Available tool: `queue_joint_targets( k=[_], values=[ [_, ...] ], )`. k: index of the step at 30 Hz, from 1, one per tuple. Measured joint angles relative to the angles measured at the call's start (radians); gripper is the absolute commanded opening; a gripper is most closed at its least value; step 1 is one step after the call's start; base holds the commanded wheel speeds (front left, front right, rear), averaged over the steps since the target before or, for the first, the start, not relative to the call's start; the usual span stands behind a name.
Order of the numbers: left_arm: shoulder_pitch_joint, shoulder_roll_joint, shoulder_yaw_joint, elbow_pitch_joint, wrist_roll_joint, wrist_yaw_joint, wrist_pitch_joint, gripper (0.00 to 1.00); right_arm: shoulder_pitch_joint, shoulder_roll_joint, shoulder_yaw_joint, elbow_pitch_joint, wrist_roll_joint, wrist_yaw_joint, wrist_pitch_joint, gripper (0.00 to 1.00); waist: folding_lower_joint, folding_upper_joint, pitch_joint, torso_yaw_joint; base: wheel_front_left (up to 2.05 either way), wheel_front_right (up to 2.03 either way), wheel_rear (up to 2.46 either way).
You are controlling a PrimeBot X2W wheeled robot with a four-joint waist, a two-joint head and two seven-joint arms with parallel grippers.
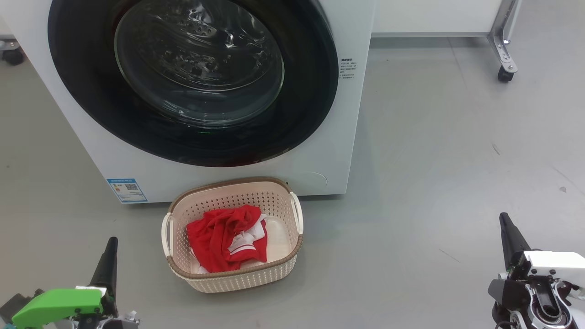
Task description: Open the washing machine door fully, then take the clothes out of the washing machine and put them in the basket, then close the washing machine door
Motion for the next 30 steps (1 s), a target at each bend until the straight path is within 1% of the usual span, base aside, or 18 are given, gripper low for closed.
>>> queue_joint_targets(
  k=[30],
  values=[
    [0.0, -0.001, 0.004, -0.002, 0.0, 0.0, 0.001, 0.0, 0.0, 0.004, -0.005, -0.001, 0.0, 0.0, 0.005, 0.0, 0.0, 0.0, 0.0, 0.0, 0.0, 0.0, 0.0]
  ],
)
